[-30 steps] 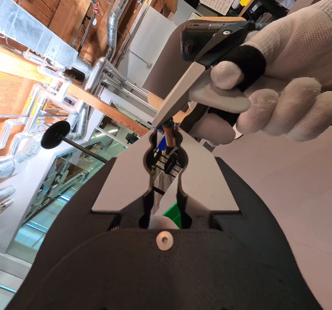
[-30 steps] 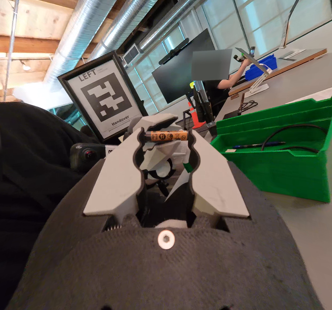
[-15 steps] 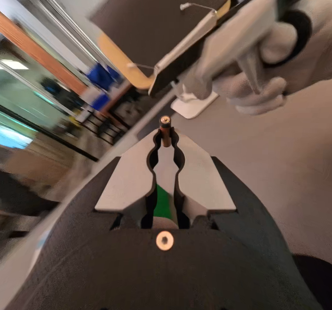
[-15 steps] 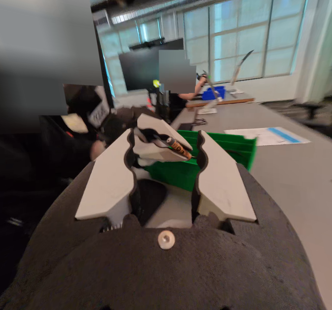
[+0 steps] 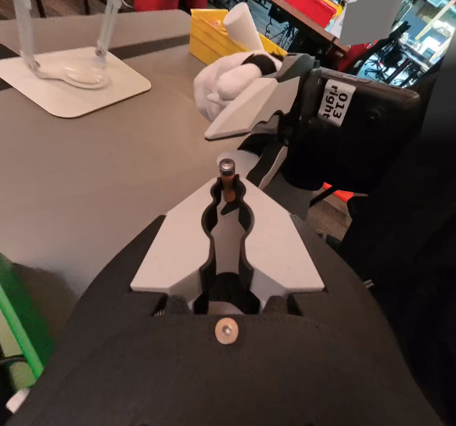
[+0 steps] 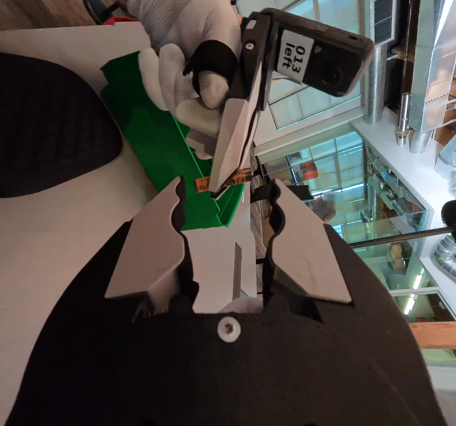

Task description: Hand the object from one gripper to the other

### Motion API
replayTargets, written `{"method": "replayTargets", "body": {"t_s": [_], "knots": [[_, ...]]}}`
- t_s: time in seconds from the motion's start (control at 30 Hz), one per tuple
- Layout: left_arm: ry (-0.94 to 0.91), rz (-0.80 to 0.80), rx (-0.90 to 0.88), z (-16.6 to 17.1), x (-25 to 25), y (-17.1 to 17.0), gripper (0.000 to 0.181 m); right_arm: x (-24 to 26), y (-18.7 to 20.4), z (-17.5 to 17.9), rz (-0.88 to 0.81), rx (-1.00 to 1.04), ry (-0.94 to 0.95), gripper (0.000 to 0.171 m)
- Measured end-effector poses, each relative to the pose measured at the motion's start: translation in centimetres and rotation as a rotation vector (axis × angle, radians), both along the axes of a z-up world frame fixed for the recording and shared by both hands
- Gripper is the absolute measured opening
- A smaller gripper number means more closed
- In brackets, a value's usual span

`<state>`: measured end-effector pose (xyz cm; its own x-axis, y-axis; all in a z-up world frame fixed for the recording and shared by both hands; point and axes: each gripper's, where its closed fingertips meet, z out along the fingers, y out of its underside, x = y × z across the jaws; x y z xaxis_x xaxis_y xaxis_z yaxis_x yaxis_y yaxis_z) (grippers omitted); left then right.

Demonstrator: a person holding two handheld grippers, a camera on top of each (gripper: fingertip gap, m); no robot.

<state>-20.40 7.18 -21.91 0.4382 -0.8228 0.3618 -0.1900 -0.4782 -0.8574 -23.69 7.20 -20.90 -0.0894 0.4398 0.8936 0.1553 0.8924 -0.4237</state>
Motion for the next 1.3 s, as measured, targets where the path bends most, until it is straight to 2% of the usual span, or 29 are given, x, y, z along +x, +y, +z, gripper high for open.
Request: {"method": "replayTargets", "body": {"t_s": [0.2, 0.47, 0.53, 0.6, 0.73, 0.87, 1.07, 1.3], "knots": [[-0.061, -0.068, -0.065, -0.5, 0.3, -0.8, 0.008, -0.1, -1.2, -0.9, 0.033, 0.052, -0.038, 0.045], [-0.094, -0.044, -0.059, -0.4, 0.3, -0.2, 0.009, -0.1, -0.6, -0.9, 0.008, 0.009, -0.044, 0.045], [-0.075, 0.011, -0.009, -0.2, 0.0, 0.6, 0.019, -0.1, -0.2, -0.4, -0.004, -0.018, -0.016, 0.045], [-0.039, 0.092, 0.076, 0.3, -0.6, 1.7, 0.030, -0.1, 0.7, 0.2, -0.033, -0.073, 0.018, 0.045], [0.020, 0.199, 0.274, 2.3, -1.6, 2.7, 0.036, 0.2, 1.8, 1.0, -0.034, -0.234, 0.067, 0.045], [0.173, 0.276, 0.523, 3.7, -2.3, 3.0, 0.037, 0.9, 2.4, 3.0, 0.052, -0.538, 0.163, 0.046], [0.413, 0.364, 0.898, 6.3, -2.0, 2.7, 0.041, 2.3, 3.2, 5.6, 0.185, -0.864, 0.288, 0.045], [0.726, 0.472, 1.274, 7.3, -1.5, 3.3, 0.040, 2.5, 2.7, 6.9, 0.427, -1.357, 0.291, 0.045]]}}
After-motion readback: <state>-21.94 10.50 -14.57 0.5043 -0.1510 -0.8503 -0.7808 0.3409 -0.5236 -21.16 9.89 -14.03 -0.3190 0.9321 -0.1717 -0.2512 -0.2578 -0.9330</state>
